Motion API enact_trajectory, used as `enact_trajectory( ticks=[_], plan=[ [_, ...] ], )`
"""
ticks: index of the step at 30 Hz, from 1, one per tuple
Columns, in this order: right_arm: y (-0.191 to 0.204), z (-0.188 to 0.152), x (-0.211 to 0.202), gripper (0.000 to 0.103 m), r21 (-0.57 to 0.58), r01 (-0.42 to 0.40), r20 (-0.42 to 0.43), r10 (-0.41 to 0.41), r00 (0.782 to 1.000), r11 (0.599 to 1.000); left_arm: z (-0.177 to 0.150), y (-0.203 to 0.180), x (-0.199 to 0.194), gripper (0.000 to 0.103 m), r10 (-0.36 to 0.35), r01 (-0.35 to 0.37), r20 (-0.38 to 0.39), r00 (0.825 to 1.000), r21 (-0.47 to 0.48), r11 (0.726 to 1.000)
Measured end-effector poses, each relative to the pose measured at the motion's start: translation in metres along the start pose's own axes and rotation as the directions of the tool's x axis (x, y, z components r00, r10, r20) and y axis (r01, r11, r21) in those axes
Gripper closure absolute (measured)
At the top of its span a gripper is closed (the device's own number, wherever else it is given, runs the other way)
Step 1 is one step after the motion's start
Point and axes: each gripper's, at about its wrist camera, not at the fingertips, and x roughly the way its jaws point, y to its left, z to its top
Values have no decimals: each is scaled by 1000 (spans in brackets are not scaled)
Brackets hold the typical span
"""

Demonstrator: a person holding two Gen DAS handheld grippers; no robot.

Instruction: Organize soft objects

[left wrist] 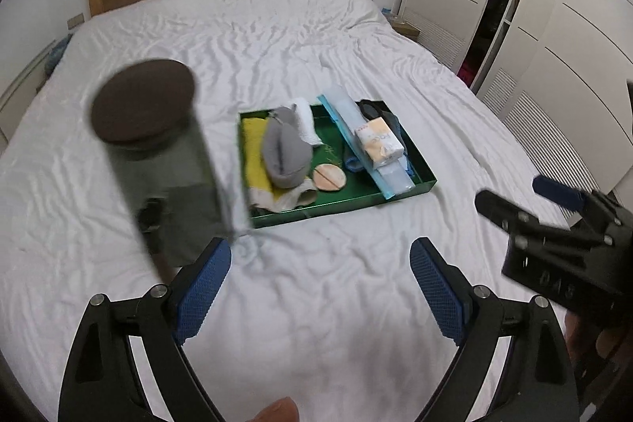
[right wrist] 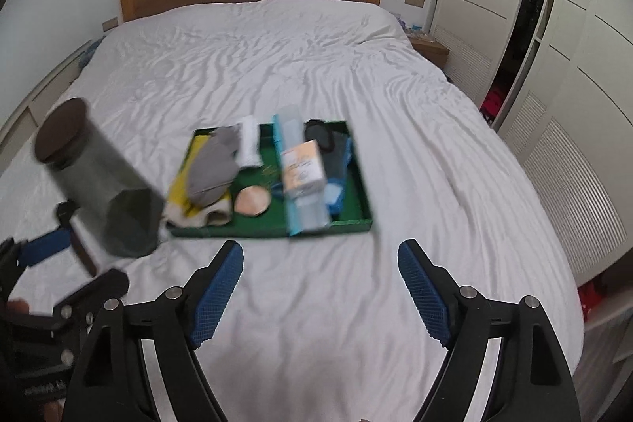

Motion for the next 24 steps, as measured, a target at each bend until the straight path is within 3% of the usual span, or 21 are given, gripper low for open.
enact_trajectory(
  ticks=[11,17,24],
  plan=[
    [61,-15,-127,21,-3,-1,-1,1,1000,1000,0,52,-103,12,-12,12,21,1000,25,1000],
    [95,-15,-194,20,-17,-19,20,19,1000,1000,0,75,-165,8,-7,4,73,997,43,999],
    [144,-19,-265,15,-83,1,57,4,998,997,-7,102,-214,8,5,-11,93,996,65,998]
  ],
)
